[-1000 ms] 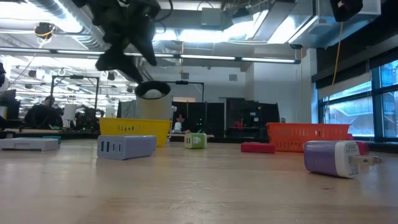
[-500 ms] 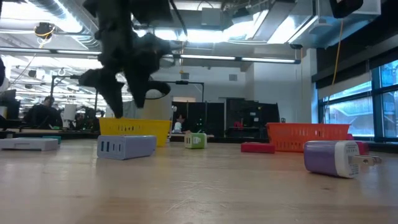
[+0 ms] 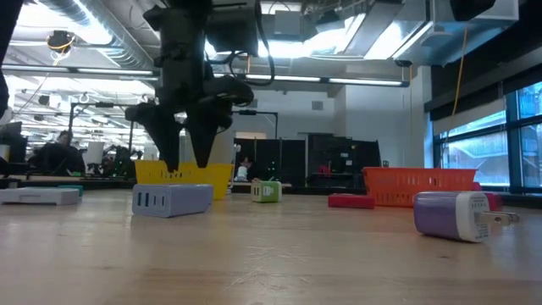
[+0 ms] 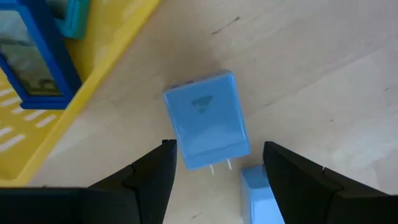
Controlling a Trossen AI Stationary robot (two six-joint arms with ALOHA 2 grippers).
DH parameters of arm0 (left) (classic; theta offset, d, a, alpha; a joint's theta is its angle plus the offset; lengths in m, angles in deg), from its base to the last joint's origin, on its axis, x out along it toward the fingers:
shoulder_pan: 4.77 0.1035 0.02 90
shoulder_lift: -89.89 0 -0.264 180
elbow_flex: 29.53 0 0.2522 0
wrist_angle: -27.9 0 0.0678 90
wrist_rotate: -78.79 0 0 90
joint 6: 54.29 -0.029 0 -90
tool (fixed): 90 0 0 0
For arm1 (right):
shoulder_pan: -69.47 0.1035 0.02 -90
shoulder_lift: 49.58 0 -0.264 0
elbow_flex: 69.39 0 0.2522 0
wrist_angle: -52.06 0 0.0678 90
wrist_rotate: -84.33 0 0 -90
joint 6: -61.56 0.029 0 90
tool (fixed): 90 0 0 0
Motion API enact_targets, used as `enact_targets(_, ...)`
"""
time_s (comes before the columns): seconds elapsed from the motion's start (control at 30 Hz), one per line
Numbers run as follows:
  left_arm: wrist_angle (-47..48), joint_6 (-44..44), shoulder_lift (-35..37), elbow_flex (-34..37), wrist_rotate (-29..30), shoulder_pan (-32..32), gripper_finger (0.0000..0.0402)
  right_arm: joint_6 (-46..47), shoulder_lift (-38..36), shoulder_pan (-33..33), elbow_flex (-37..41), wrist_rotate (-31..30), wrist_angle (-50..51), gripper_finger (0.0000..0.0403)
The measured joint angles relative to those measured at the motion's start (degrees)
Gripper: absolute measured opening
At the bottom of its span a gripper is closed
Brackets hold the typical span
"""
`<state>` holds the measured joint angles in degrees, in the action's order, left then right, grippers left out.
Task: Pick & Place Office items
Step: Put the top light blue charger adapter into the orange bin
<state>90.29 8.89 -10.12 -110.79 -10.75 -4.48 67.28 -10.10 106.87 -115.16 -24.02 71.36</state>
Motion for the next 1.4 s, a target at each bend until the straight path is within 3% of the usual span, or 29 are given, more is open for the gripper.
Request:
enact_targets(0.6,1.5,0.17,-0.2,-0.03,0.02,1.0,0.0236,-0.85,1.3,1.64,0.0,-1.11,-0.41,0.0222)
enact_targets(1.03,-0.42,0.13,-3.48,-0.04,-3.19,0.07,0.0236,-0.57,2.93,1.79,0.0,-0.45,-0.57,0.0222)
enact_targets(1.4,-1.45,0.77,-3.87,-0.04,-1.79,0.19,0.0236,-0.63,2.93,4.04,0.0,-0.24,-0.63,0.0222)
